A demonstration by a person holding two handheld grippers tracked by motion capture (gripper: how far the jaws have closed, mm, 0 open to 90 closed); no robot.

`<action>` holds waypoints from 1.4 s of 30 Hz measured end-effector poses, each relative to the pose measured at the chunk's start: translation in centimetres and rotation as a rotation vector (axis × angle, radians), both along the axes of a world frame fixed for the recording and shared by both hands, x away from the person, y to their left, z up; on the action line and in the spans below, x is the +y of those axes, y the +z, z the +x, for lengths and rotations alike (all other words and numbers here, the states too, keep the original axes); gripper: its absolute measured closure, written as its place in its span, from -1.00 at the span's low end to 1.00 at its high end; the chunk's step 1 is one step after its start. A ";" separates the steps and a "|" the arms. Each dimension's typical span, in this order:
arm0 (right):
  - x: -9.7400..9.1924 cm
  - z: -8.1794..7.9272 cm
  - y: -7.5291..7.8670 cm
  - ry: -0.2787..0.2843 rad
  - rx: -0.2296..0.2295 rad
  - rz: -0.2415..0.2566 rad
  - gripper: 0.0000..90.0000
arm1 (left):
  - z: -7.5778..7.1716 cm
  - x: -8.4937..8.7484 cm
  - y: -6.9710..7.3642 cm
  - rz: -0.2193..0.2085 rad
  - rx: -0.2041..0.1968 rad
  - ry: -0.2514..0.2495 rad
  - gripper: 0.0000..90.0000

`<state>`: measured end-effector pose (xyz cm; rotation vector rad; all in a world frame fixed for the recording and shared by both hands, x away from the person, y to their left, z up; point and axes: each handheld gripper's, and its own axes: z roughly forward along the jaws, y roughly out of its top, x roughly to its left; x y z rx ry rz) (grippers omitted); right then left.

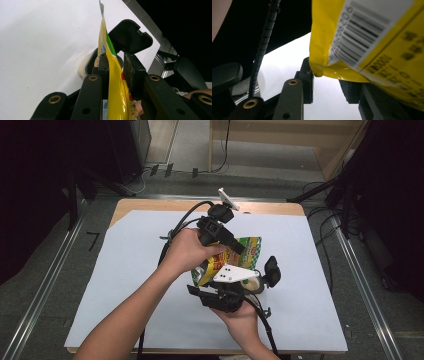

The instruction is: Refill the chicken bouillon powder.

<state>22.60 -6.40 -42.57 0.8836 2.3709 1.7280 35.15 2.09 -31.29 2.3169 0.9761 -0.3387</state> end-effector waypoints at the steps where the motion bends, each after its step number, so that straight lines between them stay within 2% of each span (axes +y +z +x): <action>1: 0.1 0.0 0.0 0.000 -0.003 -0.002 0.50 | 0.0 0.0 0.0 0.000 0.000 0.000 0.71; 15: 0.3 0.1 -0.1 -0.016 -0.013 -0.019 0.52 | -0.4 -0.1 0.2 0.014 -0.023 -0.009 0.72; 25: 0.6 0.0 -0.2 -0.035 -0.036 -0.037 0.52 | -0.5 -0.2 0.3 0.013 -0.027 -0.011 0.72; 31: 0.5 -0.1 -0.3 -0.038 -0.035 -0.039 0.52 | -0.6 -0.3 0.2 0.012 -0.030 -0.018 0.72; 33: 0.6 -0.1 -0.3 -0.040 -0.041 -0.045 0.52 | -0.7 -0.3 0.3 0.015 -0.029 -0.018 0.72; 35: 0.6 -0.3 -0.3 -0.067 -0.069 -0.059 0.51 | -0.8 -0.4 0.5 -0.004 -0.029 -0.029 0.71; 39: 0.6 -0.2 -0.4 -0.060 -0.060 -0.052 0.52 | -0.7 -0.6 0.3 0.020 -0.027 -0.032 0.72; 40: 0.6 -0.1 -0.6 -0.054 -0.039 -0.045 0.53 | -0.5 -0.7 -0.1 0.042 -0.013 -0.037 0.72; 42: 0.6 -0.1 -0.7 -0.050 -0.027 -0.044 0.52 | -0.6 -0.8 -0.1 0.042 -0.010 -0.040 0.72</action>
